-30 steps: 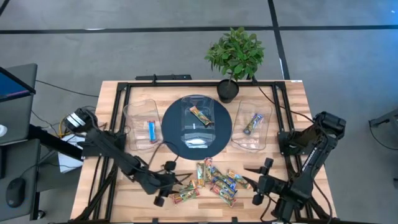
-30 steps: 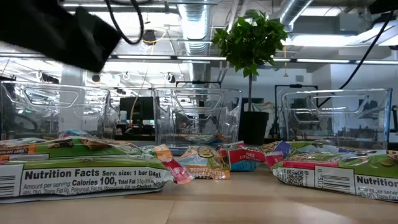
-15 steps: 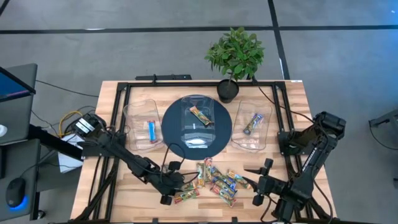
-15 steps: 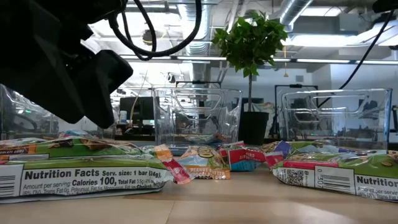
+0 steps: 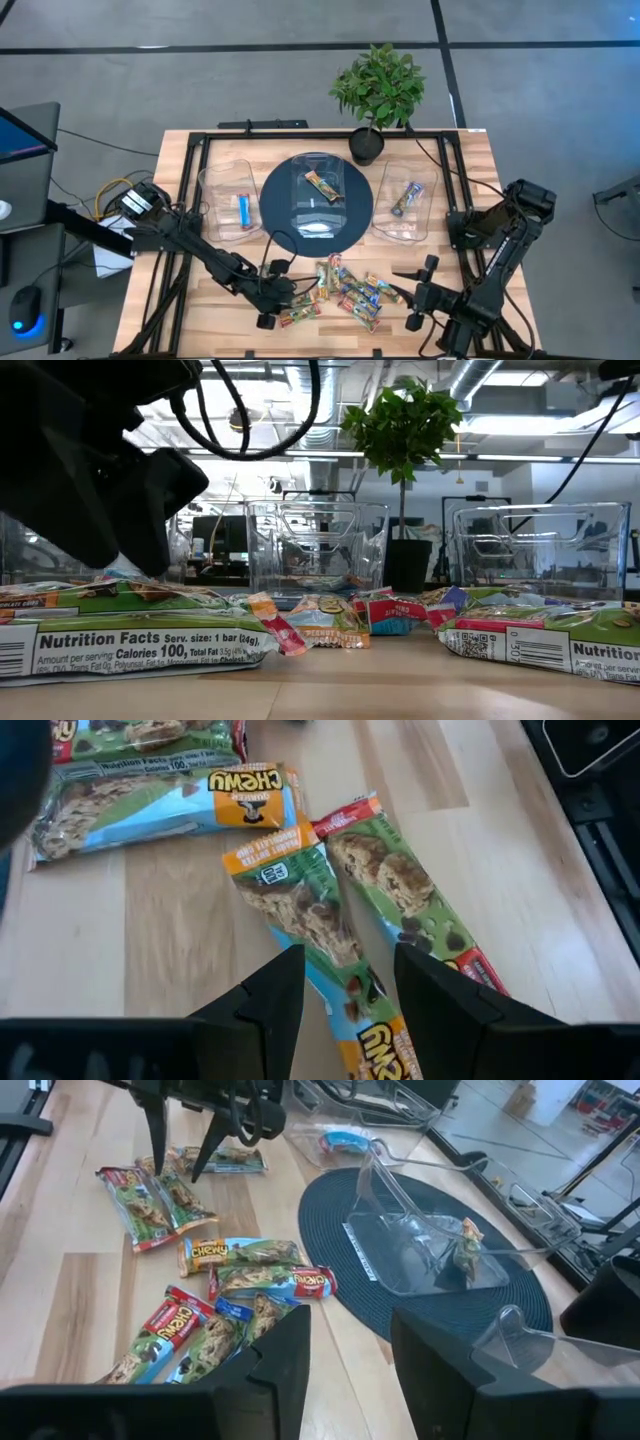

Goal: Pick and place Granola Bars by type
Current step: Put the yellow granola bar into the middle transparent bin

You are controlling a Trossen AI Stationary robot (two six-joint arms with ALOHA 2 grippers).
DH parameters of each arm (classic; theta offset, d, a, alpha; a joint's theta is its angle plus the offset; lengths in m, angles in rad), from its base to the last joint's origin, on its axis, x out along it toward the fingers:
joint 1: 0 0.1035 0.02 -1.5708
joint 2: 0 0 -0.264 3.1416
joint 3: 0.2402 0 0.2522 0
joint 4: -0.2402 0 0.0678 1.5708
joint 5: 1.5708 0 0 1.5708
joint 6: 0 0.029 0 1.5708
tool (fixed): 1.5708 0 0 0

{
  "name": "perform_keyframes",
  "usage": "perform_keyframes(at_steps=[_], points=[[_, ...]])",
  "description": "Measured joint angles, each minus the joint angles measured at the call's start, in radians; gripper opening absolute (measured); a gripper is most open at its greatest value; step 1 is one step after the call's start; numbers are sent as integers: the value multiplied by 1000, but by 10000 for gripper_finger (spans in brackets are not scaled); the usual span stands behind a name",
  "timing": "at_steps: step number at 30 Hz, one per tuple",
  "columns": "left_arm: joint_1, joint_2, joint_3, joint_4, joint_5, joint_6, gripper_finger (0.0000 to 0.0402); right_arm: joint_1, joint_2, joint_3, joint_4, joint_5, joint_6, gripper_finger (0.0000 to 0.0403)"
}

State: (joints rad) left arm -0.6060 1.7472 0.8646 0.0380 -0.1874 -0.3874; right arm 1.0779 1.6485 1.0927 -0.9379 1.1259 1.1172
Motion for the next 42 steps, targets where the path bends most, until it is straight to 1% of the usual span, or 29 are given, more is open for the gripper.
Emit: perform_keyframes(at_steps=[2,8,12,18,22,28,31,37,42], points=[[0,8,-2,-14,1,2,151,0,0,0,1,0,0,133],[2,54,0,13,26,-1,151,0,0,0,5,0,0,134],[7,55,0,-17,22,-9,151,-7,0,0,5,0,0,133],[14,55,0,-50,-53,-15,149,-9,0,0,4,0,0,134],[14,55,1,-49,-77,-5,129,-9,0,0,4,-1,-1,133],[14,55,24,-50,-56,32,81,-9,0,0,4,-1,-2,132],[14,55,44,-47,-55,59,64,-9,0,0,4,-2,-2,132],[14,54,82,-44,-56,124,60,-9,0,0,4,-2,-2,131],[18,54,137,-40,-110,217,62,-9,0,0,4,-2,-2,131]])
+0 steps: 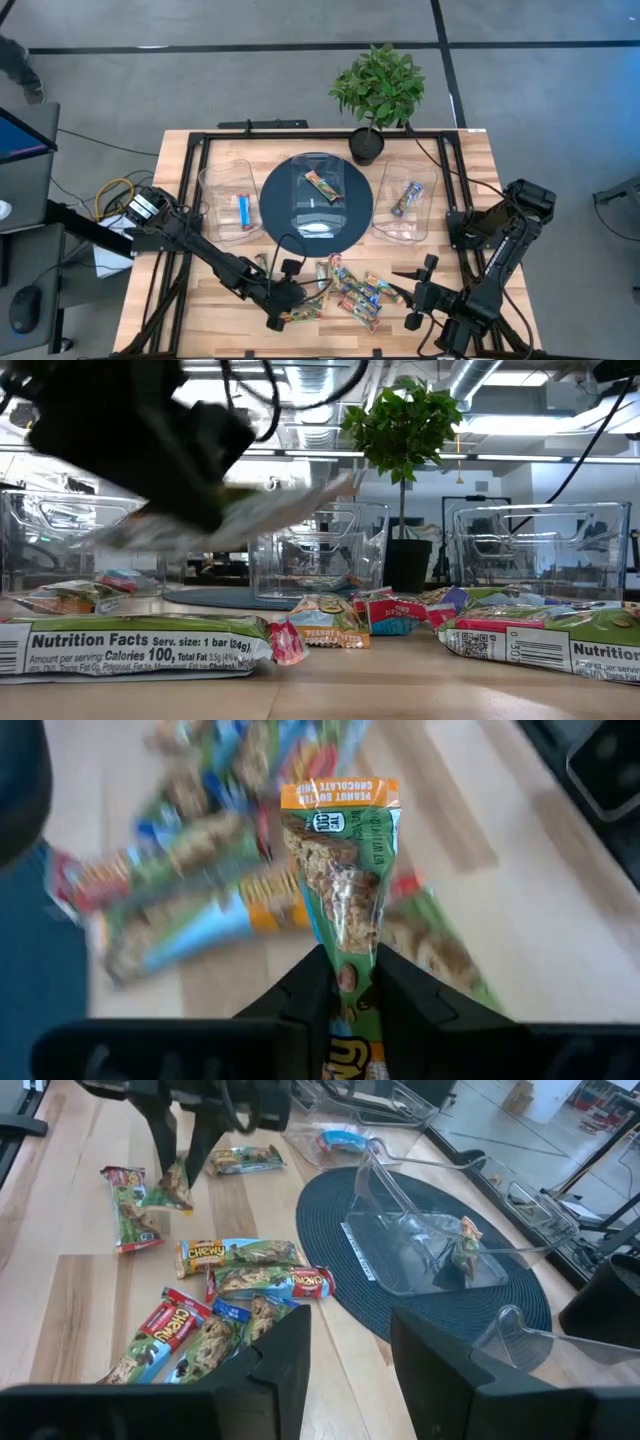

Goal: Pick and place Granola Bars by type
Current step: Put the yellow granola bar into the middle transparent bin

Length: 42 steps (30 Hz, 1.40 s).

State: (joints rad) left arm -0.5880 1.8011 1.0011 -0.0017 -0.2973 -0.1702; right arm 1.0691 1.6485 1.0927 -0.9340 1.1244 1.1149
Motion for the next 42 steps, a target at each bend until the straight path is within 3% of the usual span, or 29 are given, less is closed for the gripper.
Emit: perform_keyframes(at_steps=[4,11,15,23,32,42], points=[[0,0,55,1,-100,92,59,0,0,0,0,0,0,131],[53,-1,123,2,-456,239,57,0,0,0,0,0,0,131],[134,-1,132,0,-539,317,56,0,0,0,0,0,0,131],[320,-1,174,-2,-493,397,56,0,0,0,0,-1,0,131],[424,-1,239,-44,-468,512,56,0,0,0,1,-3,2,131],[583,-1,239,-288,-346,400,56,0,0,0,11,-3,2,131]])
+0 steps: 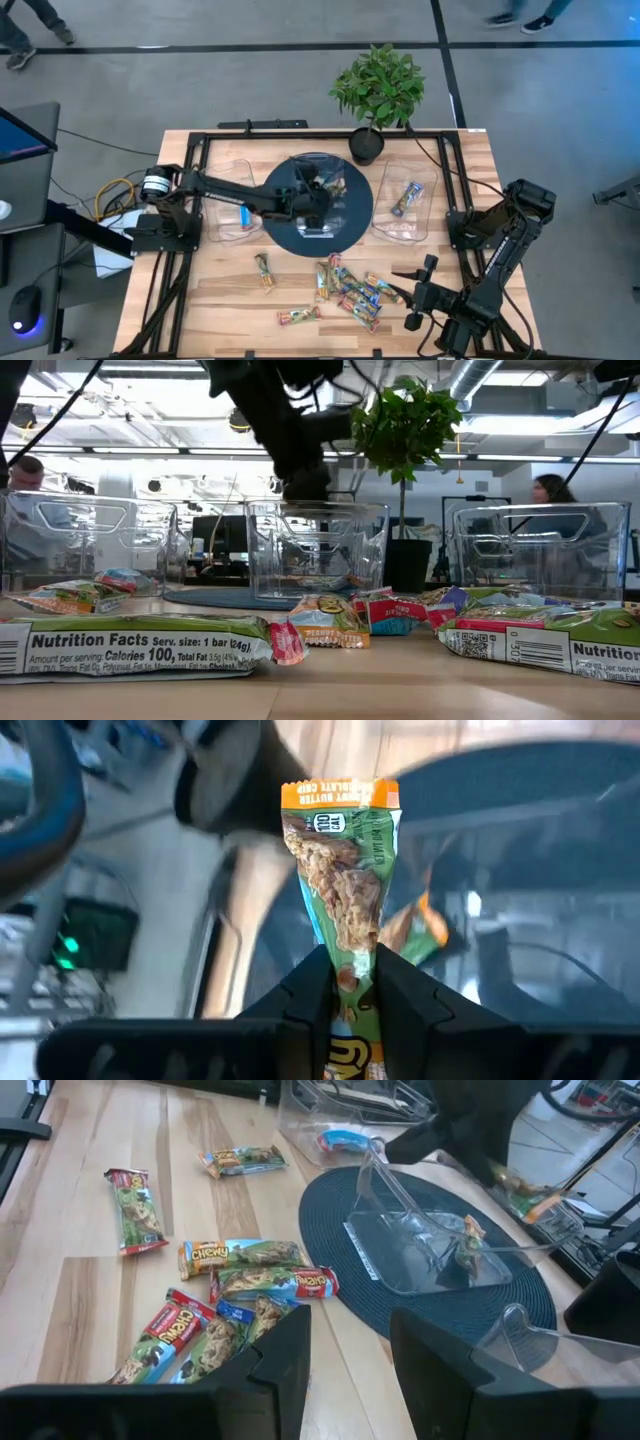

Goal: Pick and place Granola Bars by type
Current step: Put the yellow granola bar into the middle transparent bin, then put the blue granola bar into the right transparent bin

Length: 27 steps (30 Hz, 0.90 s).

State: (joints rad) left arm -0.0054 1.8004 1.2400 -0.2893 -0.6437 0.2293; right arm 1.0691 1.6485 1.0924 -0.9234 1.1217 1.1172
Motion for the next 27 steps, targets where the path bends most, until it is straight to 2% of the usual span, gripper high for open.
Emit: perform_keyframes(at_steps=[5,10,18,24,27], points=[[46,0,0,-79,45,-79,58,-1,0,0,0,0,0,131],[52,0,0,-90,114,-91,78,0,0,0,0,0,0,131],[38,0,0,-87,75,-90,124,-1,0,0,0,1,0,131],[14,-8,4,-109,71,-85,131,-5,0,0,0,1,0,131],[-23,-23,43,-193,69,-94,131,-11,0,-1,1,1,0,131]])
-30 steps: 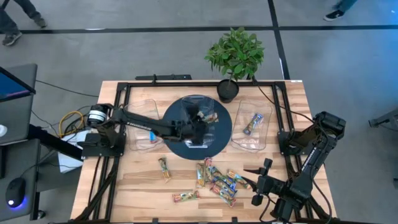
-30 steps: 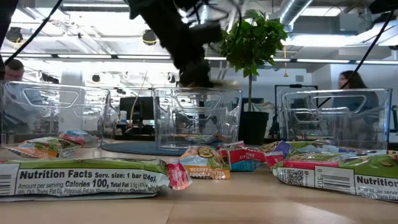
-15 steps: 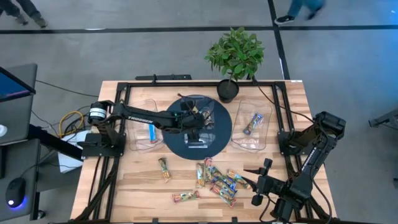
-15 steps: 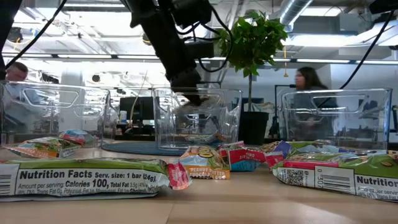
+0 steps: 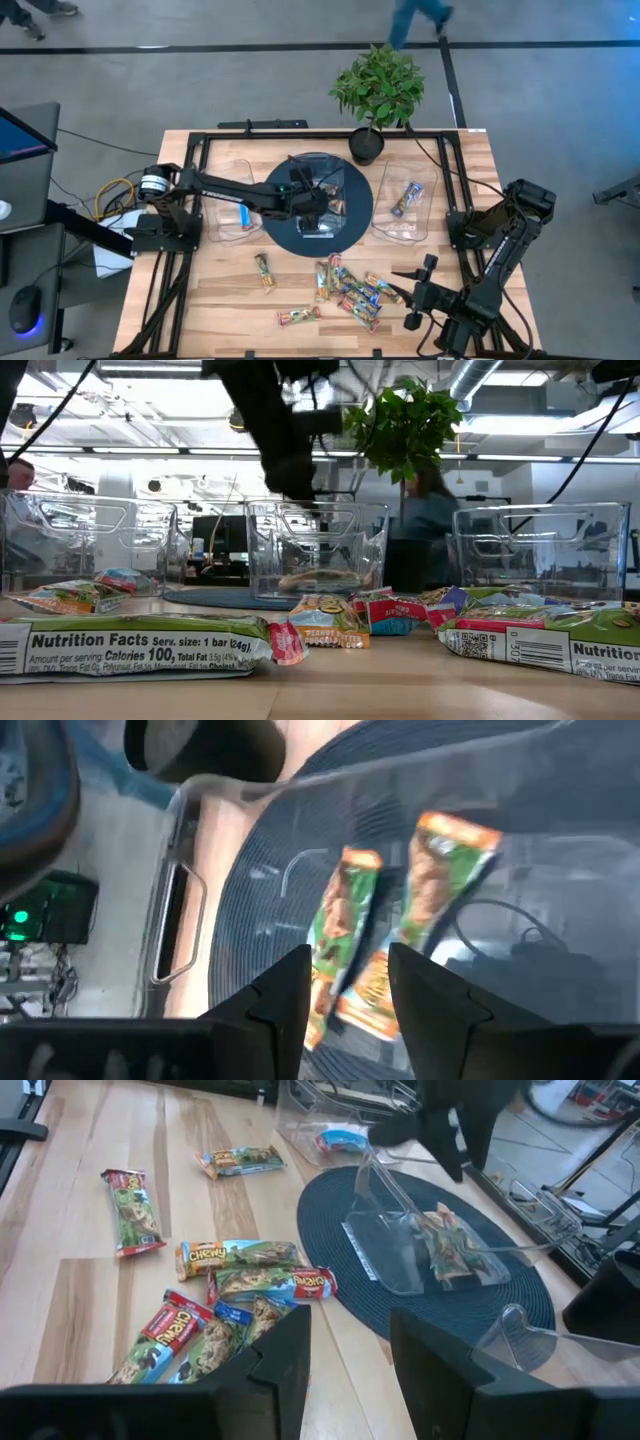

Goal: Pick and place Granola Bars by type
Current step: Put the blue granola bar into the right transparent bin

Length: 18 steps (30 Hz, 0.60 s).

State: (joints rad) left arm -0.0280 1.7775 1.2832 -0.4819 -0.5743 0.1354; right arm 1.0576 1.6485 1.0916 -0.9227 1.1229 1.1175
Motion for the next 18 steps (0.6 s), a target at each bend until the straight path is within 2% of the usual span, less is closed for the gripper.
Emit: perform_keyframes(at_steps=[9,14,18], points=[[-212,-29,165,-300,13,-119,132,-43,0,-1,17,-30,0,131],[-358,-29,167,-431,16,-236,132,-74,10,-1,38,-86,-2,131],[-469,-28,122,-489,17,-319,132,-99,10,-2,52,-119,-27,131]])
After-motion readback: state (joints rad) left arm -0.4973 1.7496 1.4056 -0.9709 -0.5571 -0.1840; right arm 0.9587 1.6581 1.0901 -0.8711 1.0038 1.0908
